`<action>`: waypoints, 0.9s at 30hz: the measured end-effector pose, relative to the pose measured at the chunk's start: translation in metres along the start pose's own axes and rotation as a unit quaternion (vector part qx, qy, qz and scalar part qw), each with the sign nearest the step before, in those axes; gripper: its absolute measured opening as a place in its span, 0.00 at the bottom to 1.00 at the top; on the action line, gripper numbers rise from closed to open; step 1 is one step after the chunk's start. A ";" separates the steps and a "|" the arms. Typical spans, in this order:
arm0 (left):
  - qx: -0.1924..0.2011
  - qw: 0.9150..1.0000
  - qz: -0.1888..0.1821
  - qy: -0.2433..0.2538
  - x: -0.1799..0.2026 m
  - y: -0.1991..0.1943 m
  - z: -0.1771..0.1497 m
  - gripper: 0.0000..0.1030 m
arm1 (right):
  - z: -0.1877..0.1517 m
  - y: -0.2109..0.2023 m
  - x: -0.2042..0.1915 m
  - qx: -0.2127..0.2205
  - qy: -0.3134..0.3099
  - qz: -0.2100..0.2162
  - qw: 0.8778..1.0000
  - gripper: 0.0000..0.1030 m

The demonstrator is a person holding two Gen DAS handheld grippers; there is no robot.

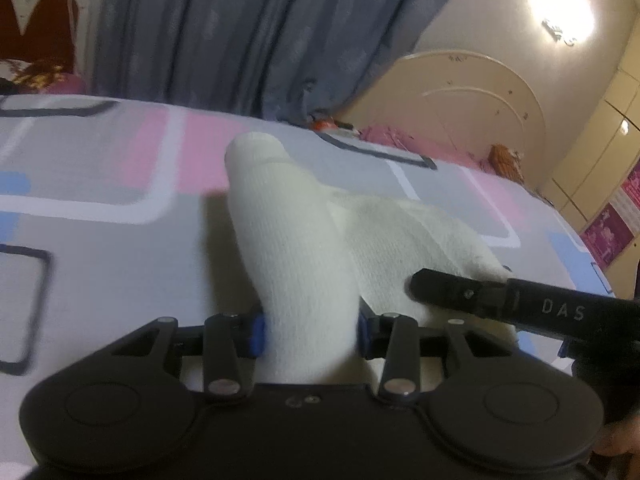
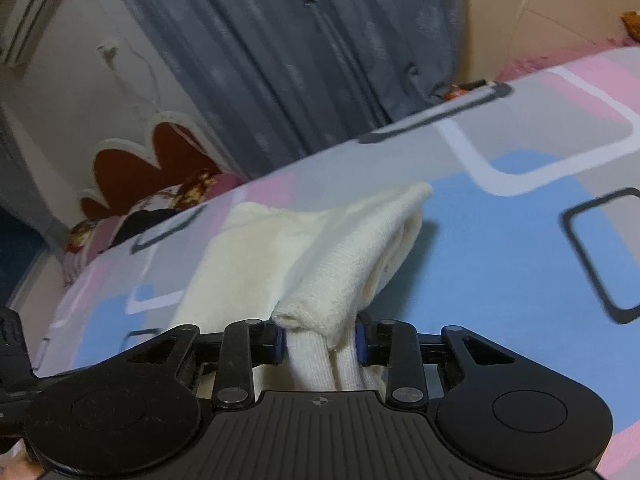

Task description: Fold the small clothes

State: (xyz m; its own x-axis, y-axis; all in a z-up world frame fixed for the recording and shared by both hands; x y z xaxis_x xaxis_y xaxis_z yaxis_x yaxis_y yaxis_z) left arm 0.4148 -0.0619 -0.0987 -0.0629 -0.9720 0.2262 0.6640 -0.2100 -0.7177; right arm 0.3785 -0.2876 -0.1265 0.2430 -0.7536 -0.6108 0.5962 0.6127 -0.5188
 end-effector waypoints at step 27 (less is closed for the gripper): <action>-0.003 0.996 0.057 -0.064 -0.261 -0.022 0.006 0.50 | -0.077 0.210 -0.179 -0.071 -0.040 0.029 0.996 0.31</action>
State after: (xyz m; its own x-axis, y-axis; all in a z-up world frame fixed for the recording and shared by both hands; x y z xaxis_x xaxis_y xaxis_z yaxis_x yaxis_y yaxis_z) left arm 0.4213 0.1970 -0.1377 0.1087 -0.9682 0.2252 0.6571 -0.1000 -0.7471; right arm 0.4017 -0.0058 -0.1721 0.3373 -0.7289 -0.5958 0.4656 0.6792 -0.5673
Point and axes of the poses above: each gripper's, at about its wrist camera, not at the fingertips, and y roughly the way its jaws point, x to its right, z to its top, the point moved 3 cm from there along y, roughly the way its jaws point, and after that the axes turned 8 degrees about z, right-handed, at the moved point
